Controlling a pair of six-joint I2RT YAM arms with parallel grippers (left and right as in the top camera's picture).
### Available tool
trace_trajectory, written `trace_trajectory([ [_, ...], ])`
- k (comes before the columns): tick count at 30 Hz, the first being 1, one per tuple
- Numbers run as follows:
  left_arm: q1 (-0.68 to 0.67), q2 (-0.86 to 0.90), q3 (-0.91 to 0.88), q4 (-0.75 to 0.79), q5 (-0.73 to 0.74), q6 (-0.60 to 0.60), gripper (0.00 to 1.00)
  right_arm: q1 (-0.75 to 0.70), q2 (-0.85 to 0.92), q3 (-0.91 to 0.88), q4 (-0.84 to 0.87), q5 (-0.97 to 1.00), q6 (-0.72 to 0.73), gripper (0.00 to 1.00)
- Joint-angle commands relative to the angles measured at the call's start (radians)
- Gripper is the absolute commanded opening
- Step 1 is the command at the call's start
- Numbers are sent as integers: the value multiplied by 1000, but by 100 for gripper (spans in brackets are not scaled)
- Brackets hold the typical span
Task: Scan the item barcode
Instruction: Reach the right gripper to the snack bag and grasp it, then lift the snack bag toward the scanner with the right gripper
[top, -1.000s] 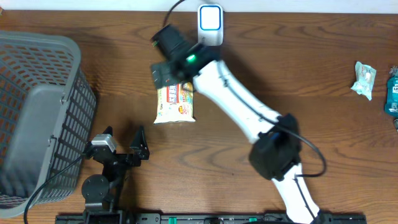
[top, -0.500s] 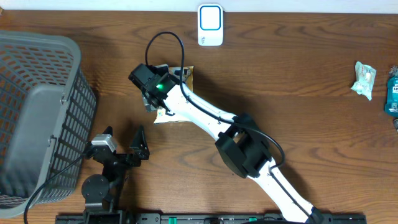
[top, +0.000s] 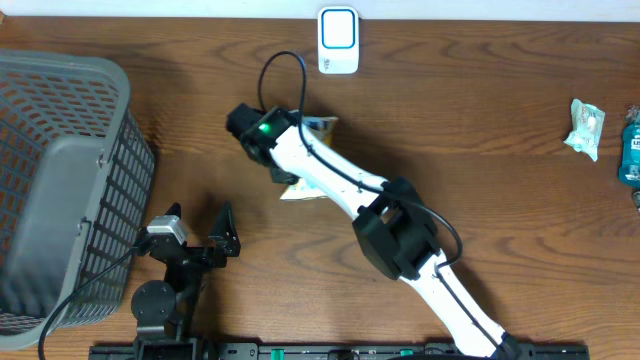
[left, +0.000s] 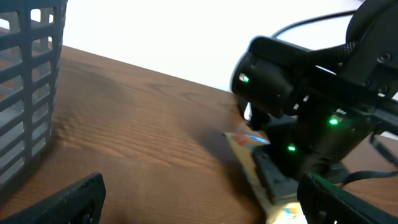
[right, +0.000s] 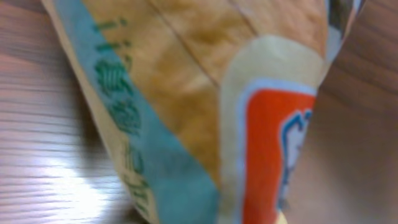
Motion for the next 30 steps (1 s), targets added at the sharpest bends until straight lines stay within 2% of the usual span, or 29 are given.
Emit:
trace_trajectory([
  [1,3,-6,-17,-31,13,-2,98,-59,19,-47,-83,-119,-121,1],
  [4,3,-6,-17,-31,13,-2,98,-91,-44,-47,-110,-322,-359,1],
  [6,3,-6,-17,-31,13,-2,98,-123,-87,-47,-126,-598,-597,1],
  [7,3,-6,-17,-31,13,-2,98,-153,-115,-47,-171,-833,-770,1],
  [8,3,-6,-17,-31,13,-2,98,-175,-130,-47,-221,-969,-885,1],
  [11,3,-6,-17,-31,13,-2,98,-237,-156,-47,-370,-1186,-1116,1],
  [19,3,-6,-17,-31,13,-2,98,-367,-163,-51,-374,-1488,-1122,1],
  [25,3,-6,-17,-31,13,-2,98,-387,-165,-51,-374,-1719,-780,1],
  [28,3,-6,-17,-31,13,-2,98,-386,-168,-51,-374,-1771,-608,1],
  [30,3,-6,-17,-31,13,-2,98,-386,-175,-51,-374,-1808,-602,1],
])
